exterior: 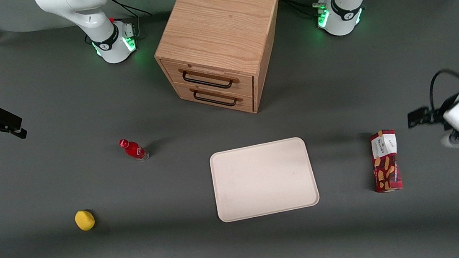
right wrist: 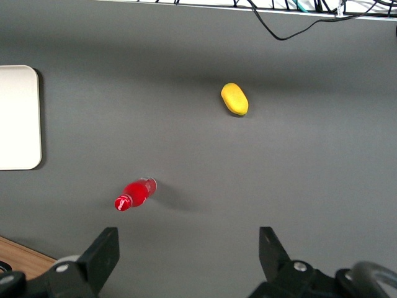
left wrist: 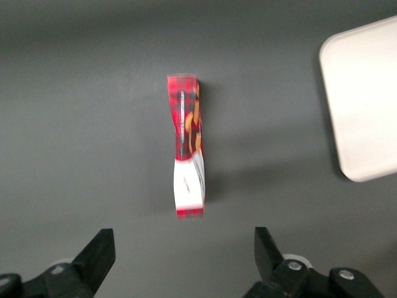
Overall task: Place red cookie box on tray
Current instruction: 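Move the left gripper down over the red plaid shortbread box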
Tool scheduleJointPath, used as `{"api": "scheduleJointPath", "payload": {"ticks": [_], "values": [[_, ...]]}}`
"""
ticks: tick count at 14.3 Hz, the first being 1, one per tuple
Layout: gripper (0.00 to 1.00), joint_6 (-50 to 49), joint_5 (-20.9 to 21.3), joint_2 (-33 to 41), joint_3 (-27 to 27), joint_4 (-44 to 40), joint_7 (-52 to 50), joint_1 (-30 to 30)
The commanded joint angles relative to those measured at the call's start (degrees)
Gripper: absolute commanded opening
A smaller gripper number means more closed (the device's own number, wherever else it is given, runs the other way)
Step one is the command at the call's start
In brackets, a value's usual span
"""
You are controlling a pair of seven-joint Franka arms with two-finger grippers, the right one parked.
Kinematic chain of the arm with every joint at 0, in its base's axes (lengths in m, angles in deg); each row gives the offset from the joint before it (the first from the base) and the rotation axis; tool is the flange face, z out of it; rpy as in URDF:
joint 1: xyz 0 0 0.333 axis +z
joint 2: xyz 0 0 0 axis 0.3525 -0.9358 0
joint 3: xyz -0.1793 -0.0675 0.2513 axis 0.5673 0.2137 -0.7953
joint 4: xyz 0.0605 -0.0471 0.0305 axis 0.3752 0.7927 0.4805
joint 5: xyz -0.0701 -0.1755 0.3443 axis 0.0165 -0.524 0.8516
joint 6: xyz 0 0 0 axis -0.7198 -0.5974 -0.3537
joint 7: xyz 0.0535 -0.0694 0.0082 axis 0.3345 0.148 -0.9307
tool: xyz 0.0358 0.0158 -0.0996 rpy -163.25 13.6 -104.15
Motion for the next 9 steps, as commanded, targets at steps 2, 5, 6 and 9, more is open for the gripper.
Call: {"api": "scheduleJointPath", "payload": {"ticks": [2,5,6,9], "values": [[1.0,6.44,1.72,-10.53,0.12,-3.4,-0.02,-0.11],[1.0,12.34,4.88,-15.64,0.12,-3.32,-0.19,-0.03],[1.0,13.3,5.06,-16.87,0.12,-3.4,-0.19,0.06],[1.0,17.77,6.81,-20.91,0.03,-2.62,-1.59,-0.03]]}}
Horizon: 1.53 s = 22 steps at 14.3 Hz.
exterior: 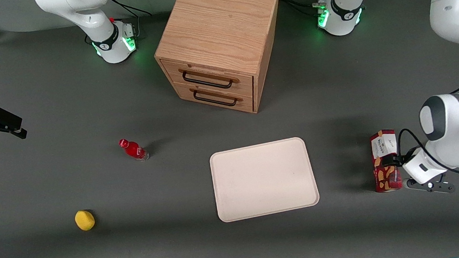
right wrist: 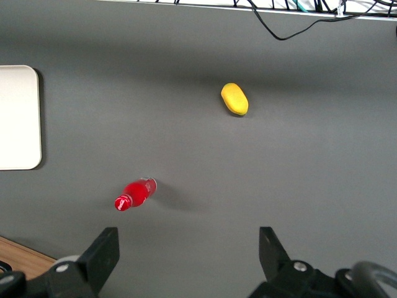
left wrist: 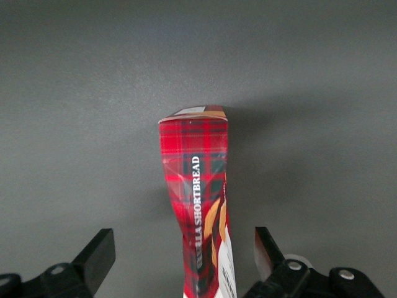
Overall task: Place red cookie box on tray
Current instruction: 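Close the left gripper on the shortbread box and lift it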
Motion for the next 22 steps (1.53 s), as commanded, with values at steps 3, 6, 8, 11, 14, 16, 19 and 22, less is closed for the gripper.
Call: {"api": "scheduleJointPath", "payload": {"ticks": [3,6,8,11,14,16,19,22], "values": [[0.85,4.25,4.22,-4.87,0.05,-0.14,-3.46,-0.3],[0.17,3.55,4.13,-5.05,0.05,-0.41,-4.26,-0.3],[0.0,3.37,4.13,-4.79,0.05,-0.5,-5.92,-0.3],[0.0,1.02,4.13,-3.74,0.14,-1.89,-6.11,-0.65],[0.0,-11.79,3.35,-2.16,0.58,-9.87,-7.41,-3.62],[0.0,-17.09,3.52,-0.75,0.66,-13.31,-14.33,-6.62],[0.0,-17.81,3.26,1.28,1.28,-13.59,-24.88,-11.36],[0.0,-16.85,2.81,1.37,4.61,-13.68,-36.57,-14.18]]}}
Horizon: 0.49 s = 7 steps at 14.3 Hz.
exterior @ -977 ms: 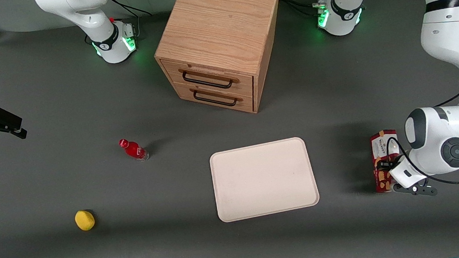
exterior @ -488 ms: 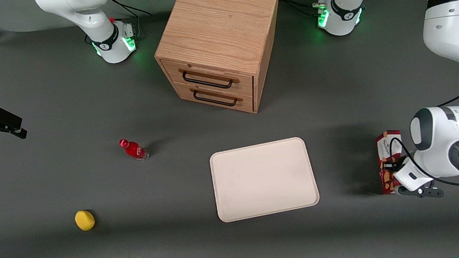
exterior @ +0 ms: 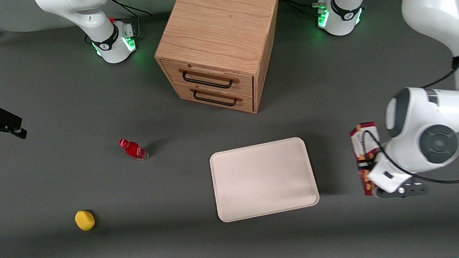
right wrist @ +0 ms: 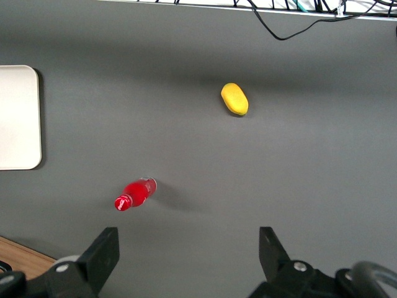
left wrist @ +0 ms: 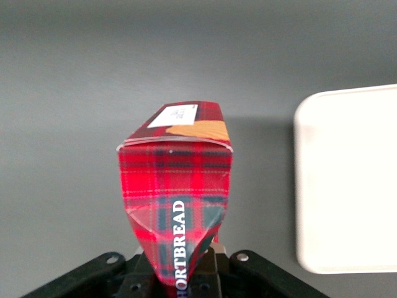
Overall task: Place red cookie box on tray
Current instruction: 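Carry the box with the left gripper over the cream tray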
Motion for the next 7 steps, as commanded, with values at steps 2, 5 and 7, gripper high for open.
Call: {"api": "scheduleJointPath", "payload": {"ticks": [2,5,7], "values": [[0.0,0.63,0.12,-1.37,2.79,-0.35,-10.26,-2.35],[0.0,5.46,0.11,-4.09,2.88,-0.09,-11.93,-3.58],[0.0,7.74,-0.23,-6.9,2.88,-0.09,-13.24,-5.07]]}}
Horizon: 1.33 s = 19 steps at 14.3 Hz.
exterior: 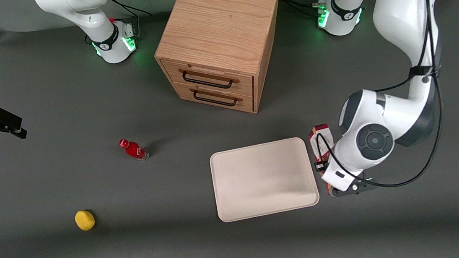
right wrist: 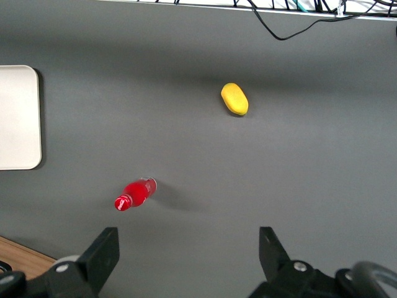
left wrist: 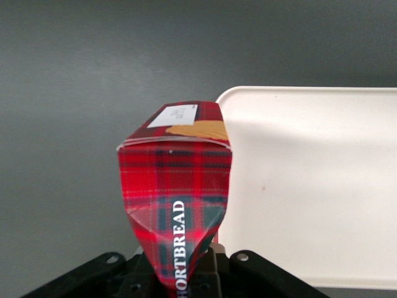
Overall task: Place red cookie box on tray
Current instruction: 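Carry the box with the left gripper over the cream tray, then lower the box onto the tray and open the left gripper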
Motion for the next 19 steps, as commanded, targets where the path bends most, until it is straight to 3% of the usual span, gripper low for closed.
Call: {"api": "scheduleJointPath", "payload": {"ticks": [1,12,14,15,16,17,19], "values": [[0.0,2.77,-0.08,-3.88,-0.04,-0.63,-4.09,-1.48],[0.0,7.08,0.18,-7.85,-0.04,-0.54,-5.16,-3.77],[0.4,7.35,0.54,-7.85,-0.04,-0.54,-4.28,-3.77],[0.7,7.35,0.54,-7.85,-0.04,-0.45,-4.1,-3.77],[0.89,7.35,0.62,-7.85,-0.04,-0.45,-4.19,-3.77],[0.99,7.26,0.71,-7.68,-0.04,-0.45,-4.28,-3.77],[1.0,5.87,0.8,-6.72,-0.04,-0.71,-4.45,-3.59]]}}
